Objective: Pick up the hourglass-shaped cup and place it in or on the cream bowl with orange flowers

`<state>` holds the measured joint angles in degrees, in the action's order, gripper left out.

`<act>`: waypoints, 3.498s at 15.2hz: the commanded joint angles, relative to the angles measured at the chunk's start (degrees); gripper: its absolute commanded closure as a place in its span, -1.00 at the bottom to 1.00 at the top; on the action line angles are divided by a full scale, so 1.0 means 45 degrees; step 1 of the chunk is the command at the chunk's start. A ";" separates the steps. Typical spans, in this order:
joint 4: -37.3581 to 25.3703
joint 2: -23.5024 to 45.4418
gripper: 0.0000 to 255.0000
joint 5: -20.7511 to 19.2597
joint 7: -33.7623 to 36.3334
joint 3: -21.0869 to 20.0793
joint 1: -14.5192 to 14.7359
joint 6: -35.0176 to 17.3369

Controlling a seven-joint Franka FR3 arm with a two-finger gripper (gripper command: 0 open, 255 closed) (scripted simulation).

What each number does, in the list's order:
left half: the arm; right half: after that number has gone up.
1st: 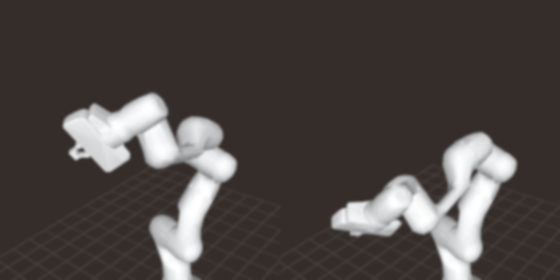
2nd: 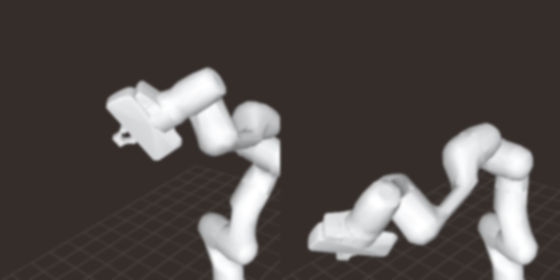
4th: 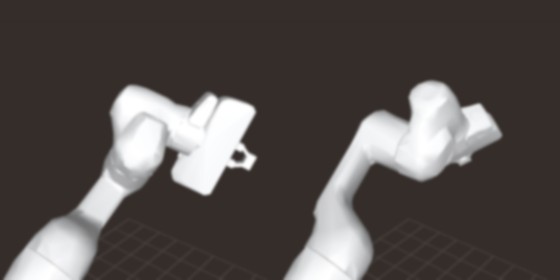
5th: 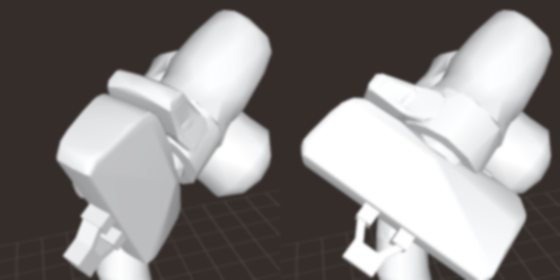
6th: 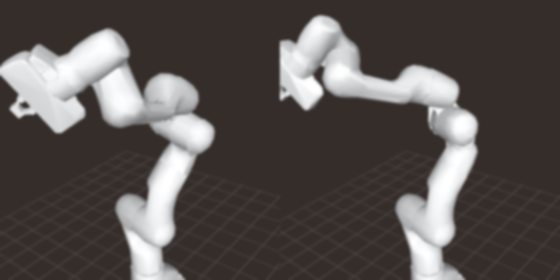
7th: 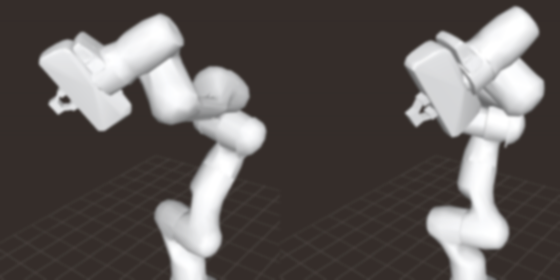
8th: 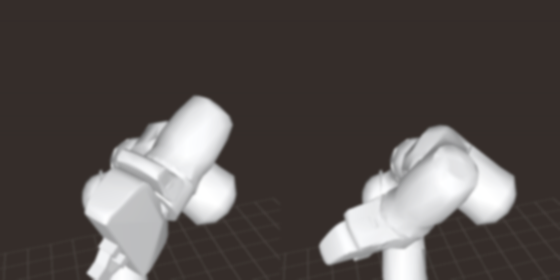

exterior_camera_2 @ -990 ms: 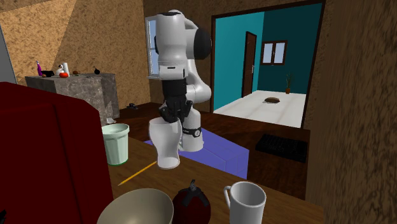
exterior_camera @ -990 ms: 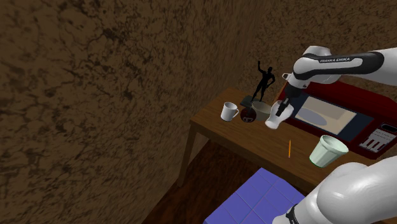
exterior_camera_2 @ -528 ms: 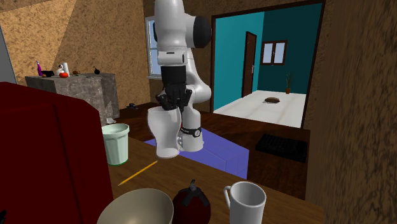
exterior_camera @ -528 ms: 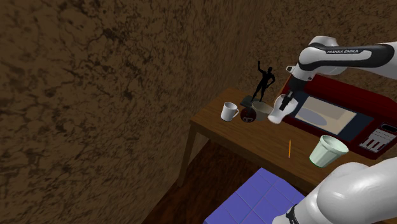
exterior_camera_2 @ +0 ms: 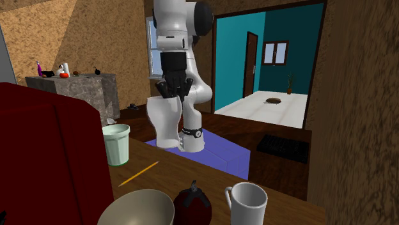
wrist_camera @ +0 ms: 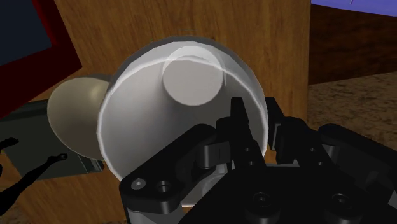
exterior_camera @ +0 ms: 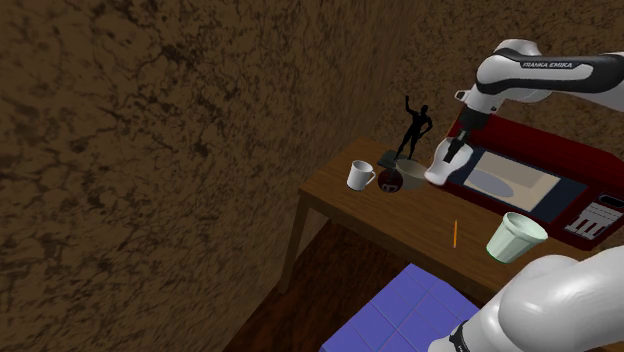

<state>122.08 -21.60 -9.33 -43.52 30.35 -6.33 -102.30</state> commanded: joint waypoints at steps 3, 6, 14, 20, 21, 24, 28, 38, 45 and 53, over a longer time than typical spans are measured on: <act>-0.2081 0.1959 1.00 0.0832 -0.0902 0.0715 0.0280 0.0263; -0.4025 0.3810 1.00 0.1820 -0.1783 0.1292 0.0316 0.0633; -1.0884 0.9464 1.00 0.5238 -0.3881 0.1828 -0.1615 0.3032; -1.0819 0.9990 1.00 0.5507 -0.4021 0.1694 -0.1848 0.2518; -1.0586 0.9950 1.00 0.5486 -0.4028 0.1695 -0.1794 0.2325; -0.9930 0.9858 1.00 0.5442 -0.4053 0.1692 -0.1655 0.1761; -0.9144 0.9795 1.00 0.5424 -0.4096 0.1676 -0.1512 0.1045; -0.7784 0.9853 1.00 0.5512 -0.4231 0.1608 -0.1340 -0.0334; -0.7785 0.9853 -1.00 0.5512 -0.4231 0.1608 -0.1341 -0.0333; -0.9051 0.9826 -1.00 0.5444 -0.4133 0.1671 -0.1526 0.0930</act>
<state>82.84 22.77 15.33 -62.56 37.84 -13.24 -99.75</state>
